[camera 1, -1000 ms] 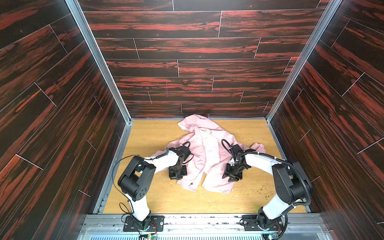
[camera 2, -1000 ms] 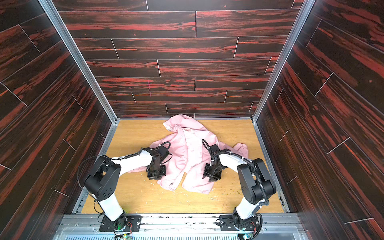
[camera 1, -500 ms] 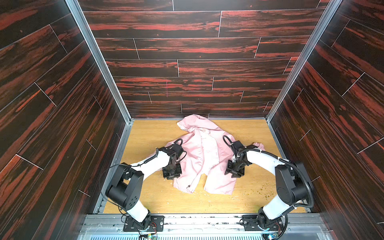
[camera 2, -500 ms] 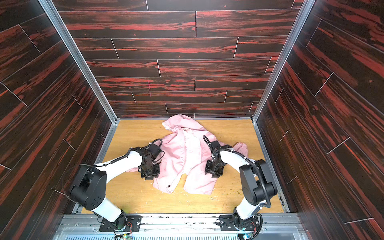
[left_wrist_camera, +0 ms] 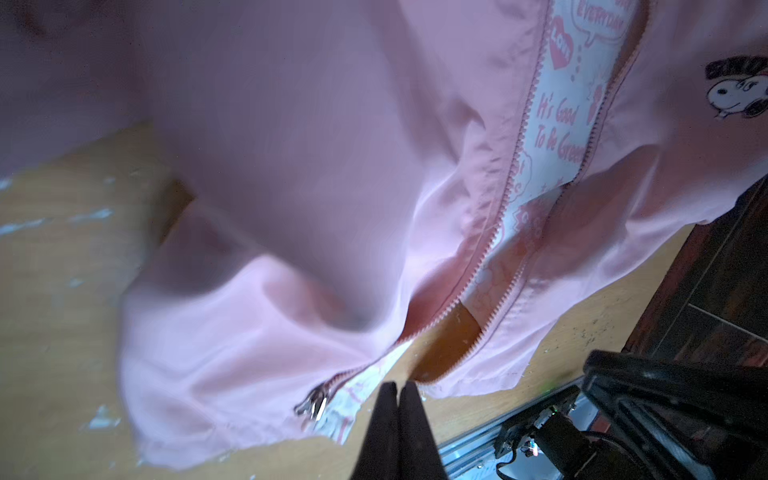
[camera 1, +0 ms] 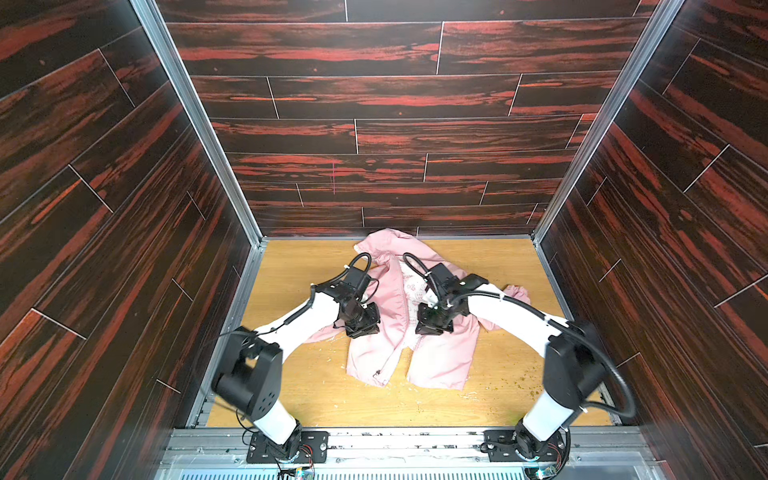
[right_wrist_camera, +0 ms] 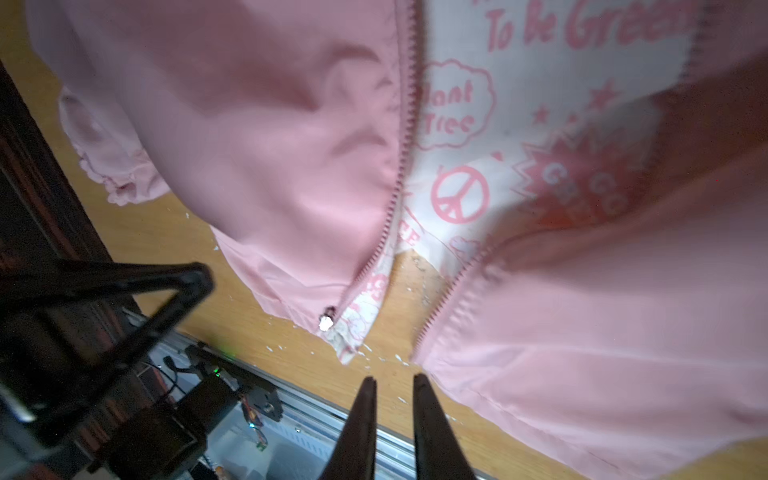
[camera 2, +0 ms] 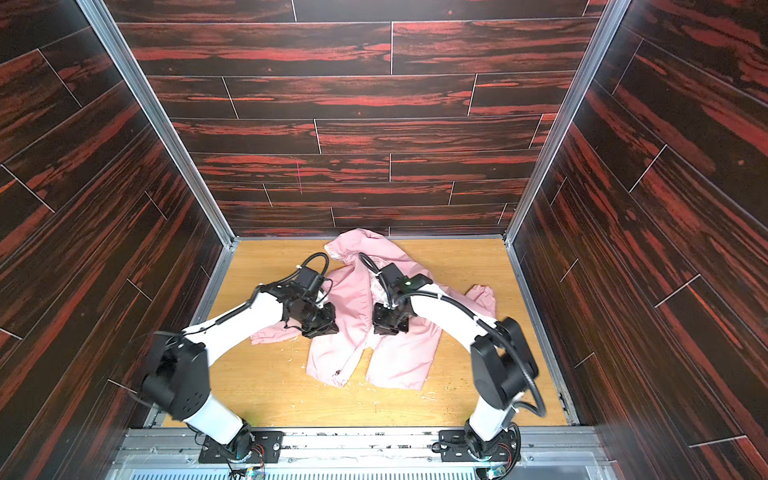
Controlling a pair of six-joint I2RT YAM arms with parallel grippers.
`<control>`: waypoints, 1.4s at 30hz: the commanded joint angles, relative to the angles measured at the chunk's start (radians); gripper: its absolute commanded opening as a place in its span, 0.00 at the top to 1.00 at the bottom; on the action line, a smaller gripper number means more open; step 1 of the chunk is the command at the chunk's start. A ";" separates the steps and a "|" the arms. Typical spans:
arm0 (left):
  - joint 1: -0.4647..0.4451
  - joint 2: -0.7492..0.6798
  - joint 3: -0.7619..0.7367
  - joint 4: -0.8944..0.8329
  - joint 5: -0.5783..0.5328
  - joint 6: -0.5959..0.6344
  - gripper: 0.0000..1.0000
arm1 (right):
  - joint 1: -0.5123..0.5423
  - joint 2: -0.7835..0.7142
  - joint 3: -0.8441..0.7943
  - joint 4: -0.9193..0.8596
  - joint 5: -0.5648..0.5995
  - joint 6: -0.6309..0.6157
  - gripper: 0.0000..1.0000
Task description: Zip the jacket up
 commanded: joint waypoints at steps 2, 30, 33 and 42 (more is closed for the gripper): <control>0.065 0.036 -0.039 0.134 0.063 -0.047 1.00 | 0.021 0.131 0.120 0.037 -0.072 0.042 0.87; 0.183 0.255 -0.080 0.229 0.061 -0.072 1.00 | 0.104 0.223 -0.053 0.031 -0.004 0.057 0.94; 0.187 0.259 -0.075 0.226 0.058 -0.071 1.00 | 0.105 0.175 -0.102 0.042 0.005 0.052 0.94; 0.198 0.264 -0.066 0.215 0.042 -0.071 1.00 | 0.105 0.040 -0.276 0.075 -0.007 0.018 0.93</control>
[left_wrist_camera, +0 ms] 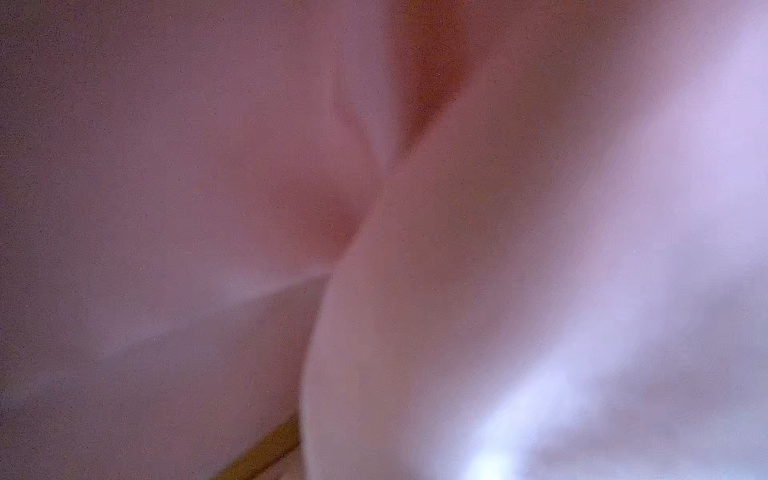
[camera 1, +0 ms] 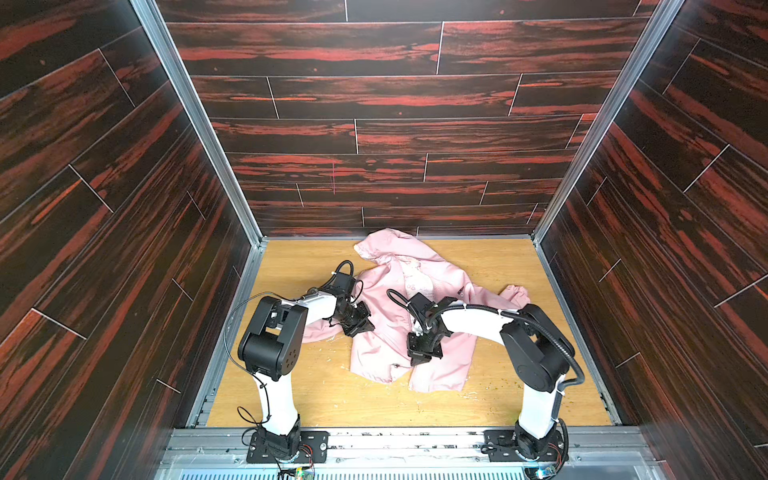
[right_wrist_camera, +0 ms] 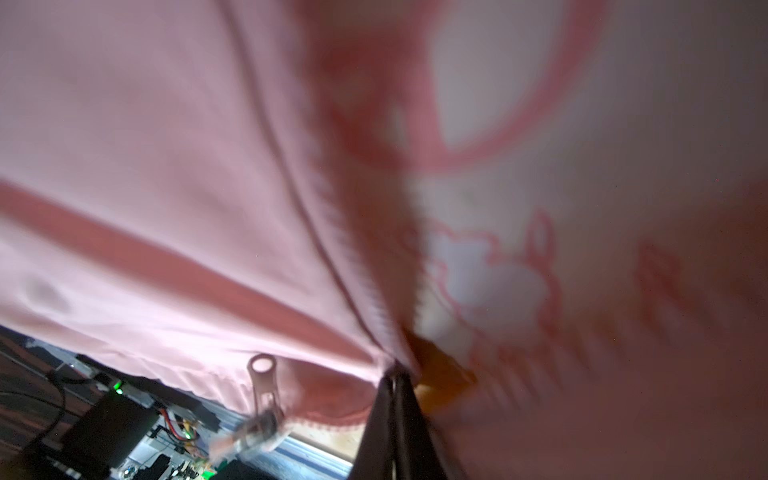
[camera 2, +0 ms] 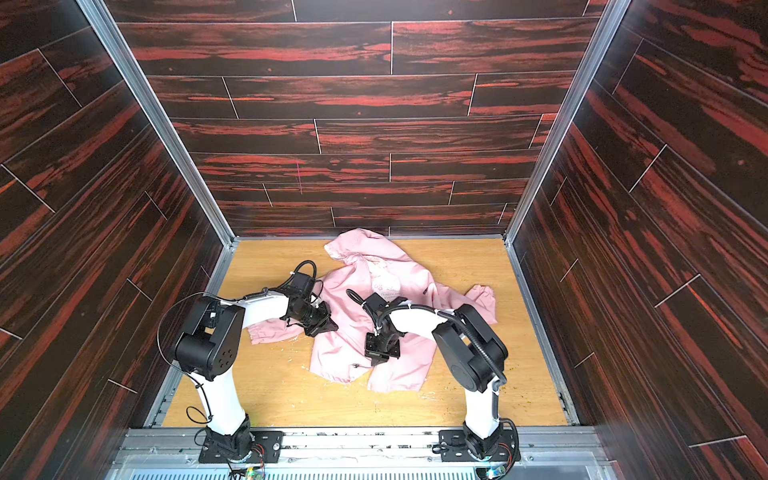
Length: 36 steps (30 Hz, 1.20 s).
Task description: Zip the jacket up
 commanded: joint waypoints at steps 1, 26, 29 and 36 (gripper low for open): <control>0.021 0.038 -0.009 -0.045 -0.101 -0.002 1.00 | 0.004 -0.075 -0.068 -0.021 0.021 -0.013 0.93; 0.025 -0.291 0.127 -0.224 -0.077 0.032 0.69 | -0.084 -0.129 0.014 0.066 -0.119 0.068 0.61; 0.026 -0.393 0.071 -0.278 -0.090 -0.001 0.63 | -0.113 -0.072 0.049 0.093 -0.146 0.074 0.61; -0.026 -0.563 -0.196 -0.155 -0.079 -0.126 0.65 | -0.141 0.050 0.115 0.118 -0.172 0.069 0.62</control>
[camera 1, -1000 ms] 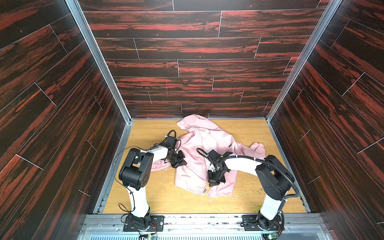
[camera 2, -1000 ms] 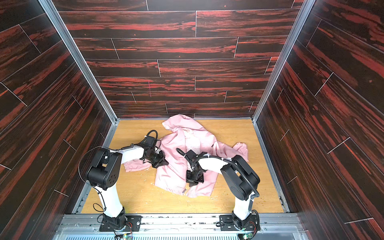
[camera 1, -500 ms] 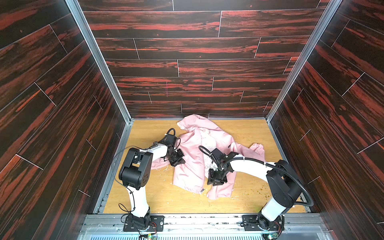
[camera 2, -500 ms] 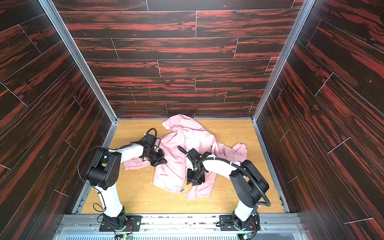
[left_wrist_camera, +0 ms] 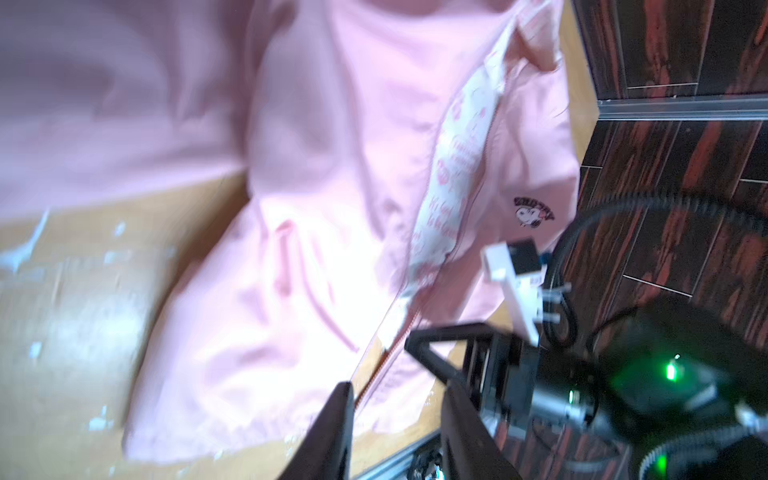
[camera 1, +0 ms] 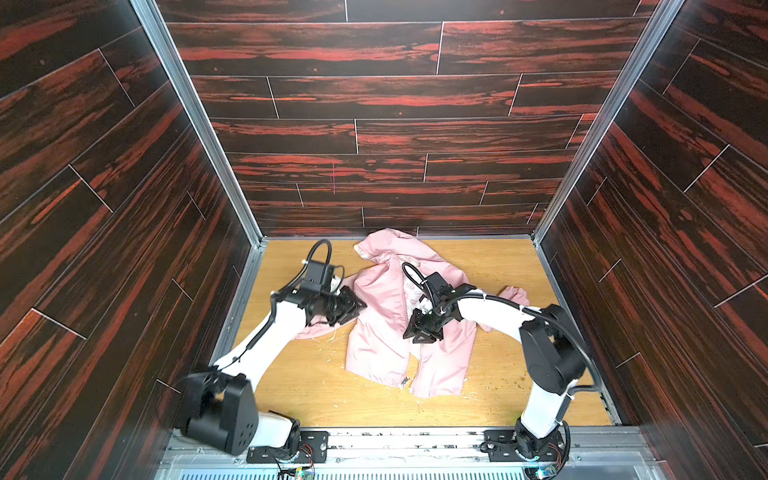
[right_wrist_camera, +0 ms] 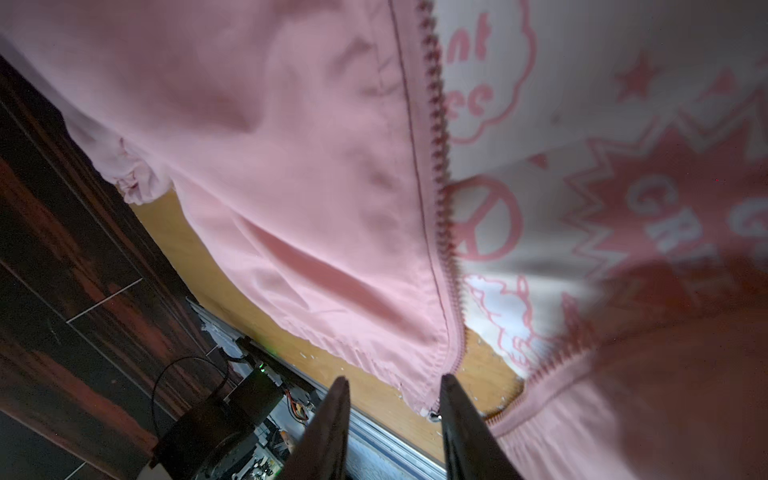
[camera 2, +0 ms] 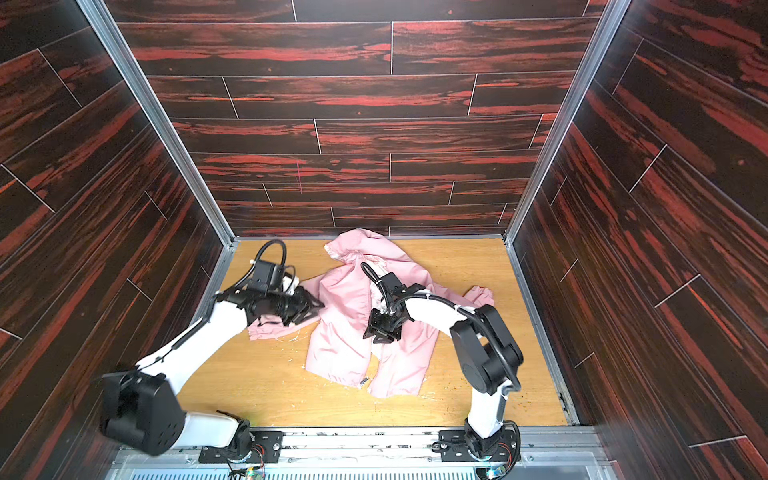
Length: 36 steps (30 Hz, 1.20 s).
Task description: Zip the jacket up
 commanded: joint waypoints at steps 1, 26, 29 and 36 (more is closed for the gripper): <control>-0.045 -0.008 -0.102 0.029 -0.007 -0.072 0.65 | -0.010 0.064 0.025 0.001 -0.022 0.009 0.63; -0.209 0.426 0.109 0.007 -0.177 0.053 0.90 | -0.031 0.172 0.063 0.066 -0.071 -0.017 0.69; -0.208 0.416 0.142 -0.020 -0.180 0.063 1.00 | -0.036 0.165 0.058 0.073 -0.088 -0.014 0.68; -0.188 0.339 0.188 -0.049 -0.150 0.051 1.00 | -0.044 0.115 0.016 0.146 -0.172 0.021 0.59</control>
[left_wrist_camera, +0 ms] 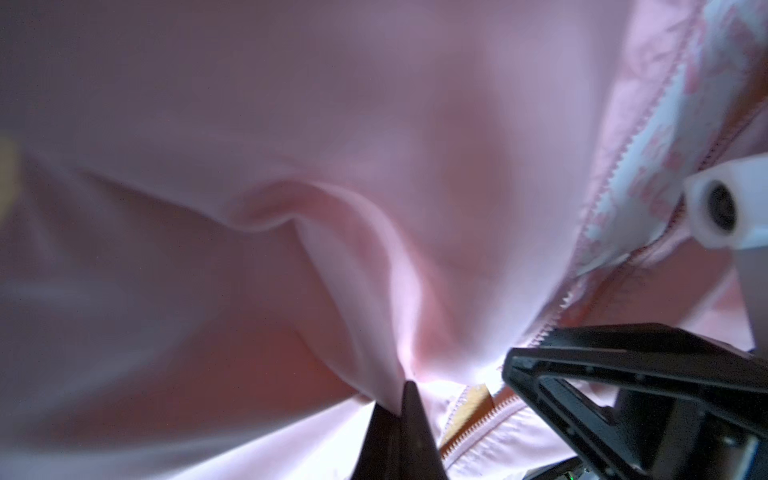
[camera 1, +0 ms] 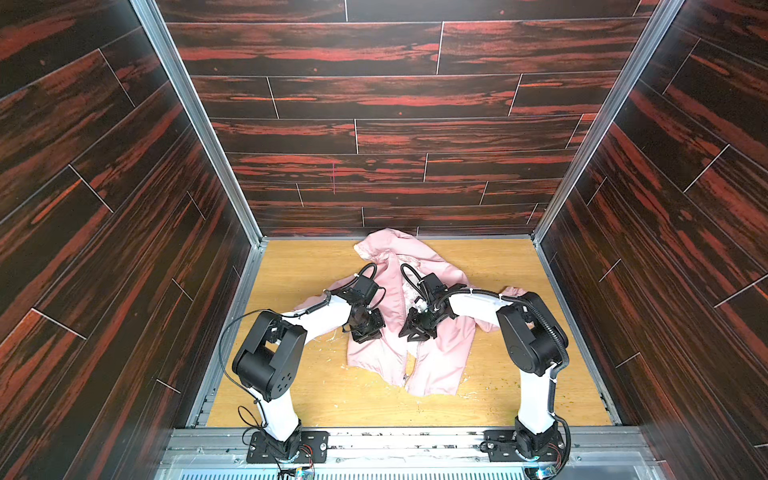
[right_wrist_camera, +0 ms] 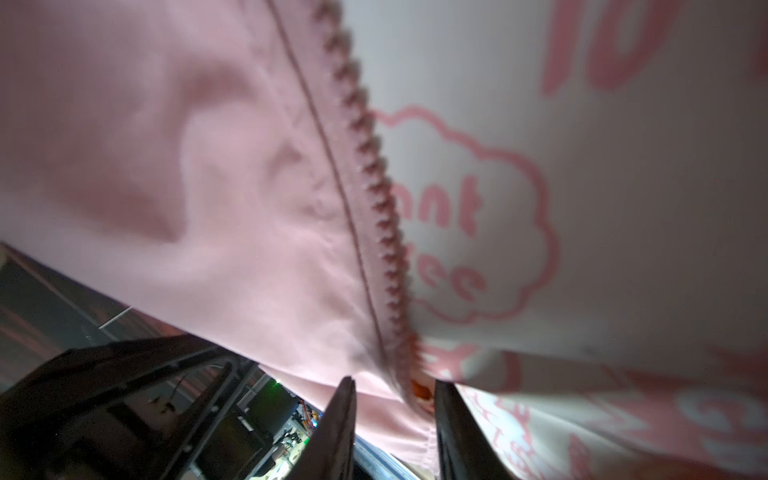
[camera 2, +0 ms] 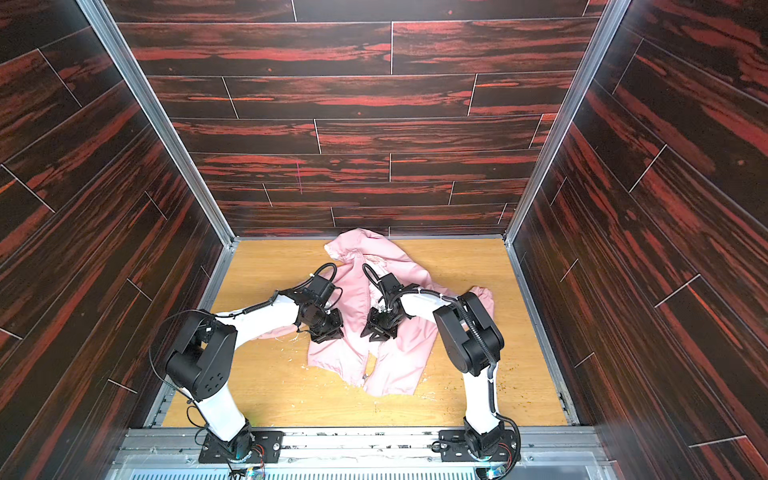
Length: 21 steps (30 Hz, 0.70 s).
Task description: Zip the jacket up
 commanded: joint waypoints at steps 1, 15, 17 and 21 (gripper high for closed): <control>0.019 -0.081 0.039 -0.033 0.011 -0.004 1.00 | -0.004 -0.031 -0.029 0.047 -0.065 0.027 0.57; 0.079 -0.124 0.039 -0.007 0.112 -0.050 1.00 | -0.010 -0.195 -0.379 0.520 -0.199 0.295 0.34; 0.079 -0.119 0.043 -0.005 0.123 -0.054 1.00 | -0.004 -0.216 -0.416 0.602 -0.195 0.331 0.33; 0.080 -0.106 0.064 -0.012 0.152 -0.055 1.00 | 0.022 -0.241 -0.451 0.691 -0.173 0.367 0.34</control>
